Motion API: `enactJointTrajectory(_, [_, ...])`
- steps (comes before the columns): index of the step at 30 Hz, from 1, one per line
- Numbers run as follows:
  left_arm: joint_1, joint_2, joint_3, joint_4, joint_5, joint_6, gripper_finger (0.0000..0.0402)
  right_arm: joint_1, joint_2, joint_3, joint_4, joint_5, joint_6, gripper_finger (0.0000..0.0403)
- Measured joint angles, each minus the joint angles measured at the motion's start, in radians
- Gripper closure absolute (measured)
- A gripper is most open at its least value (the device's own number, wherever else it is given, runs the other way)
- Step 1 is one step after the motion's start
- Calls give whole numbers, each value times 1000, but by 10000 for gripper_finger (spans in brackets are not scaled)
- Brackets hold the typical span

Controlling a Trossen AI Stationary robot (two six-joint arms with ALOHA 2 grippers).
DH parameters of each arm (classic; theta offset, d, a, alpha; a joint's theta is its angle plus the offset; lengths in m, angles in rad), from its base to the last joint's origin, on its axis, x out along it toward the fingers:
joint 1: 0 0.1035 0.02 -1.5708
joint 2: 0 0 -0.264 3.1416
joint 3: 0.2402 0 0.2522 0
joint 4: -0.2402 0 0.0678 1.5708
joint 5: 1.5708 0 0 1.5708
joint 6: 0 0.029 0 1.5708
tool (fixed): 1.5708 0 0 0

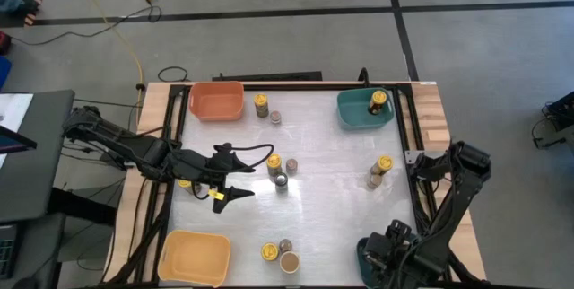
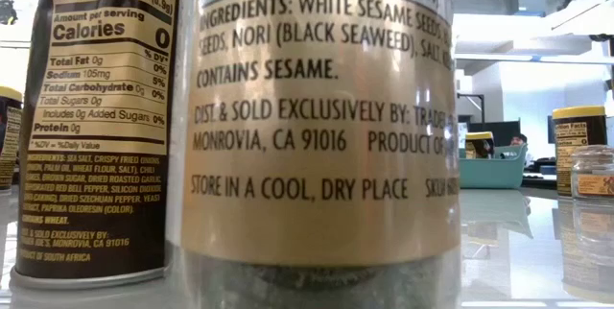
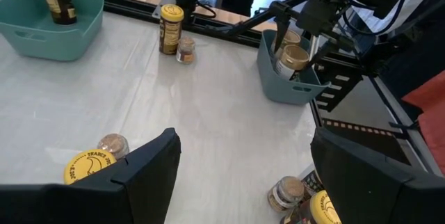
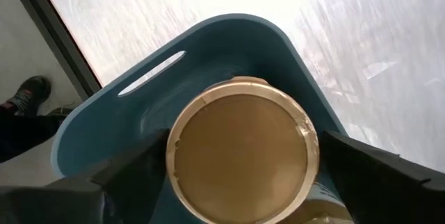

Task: Sort spices by type
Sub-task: Put the top gold seasoning bottle into the bottom teal dark blue bin, then put the center yellow seasoning into the light blue bin

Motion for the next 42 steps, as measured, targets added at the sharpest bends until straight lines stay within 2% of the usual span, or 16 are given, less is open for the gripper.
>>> enactJointTrajectory(4, [0,0,0,0,0,0,91,0,-46,14,-16,13,0,14])
enactJointTrajectory(9, [0,0,0,0,0,-1,91,0,-130,17,-34,83,11,16])
enactJointTrajectory(15, [0,0,0,1,0,-11,91,-10,-221,18,-37,258,117,16])
enactJointTrajectory(19, [0,0,0,1,0,1,91,-43,-247,18,-37,353,70,16])
enactJointTrajectory(24, [0,0,0,1,0,0,91,-129,-224,18,-24,530,31,17])
enactJointTrajectory(27, [0,0,0,1,0,-25,91,-197,-204,13,29,520,-43,17])
enactJointTrajectory(30, [0,0,0,2,-1,-45,91,-260,-189,13,125,464,-215,17])
enactJointTrajectory(32, [0,0,0,2,-2,-36,91,-291,-191,13,122,450,-295,17])
enactJointTrajectory(38, [0,0,0,1,-2,-19,91,-346,-296,13,-66,448,-345,17])
enactJointTrajectory(42, [0,0,0,1,-3,-18,91,-381,-404,-124,28,447,-410,17])
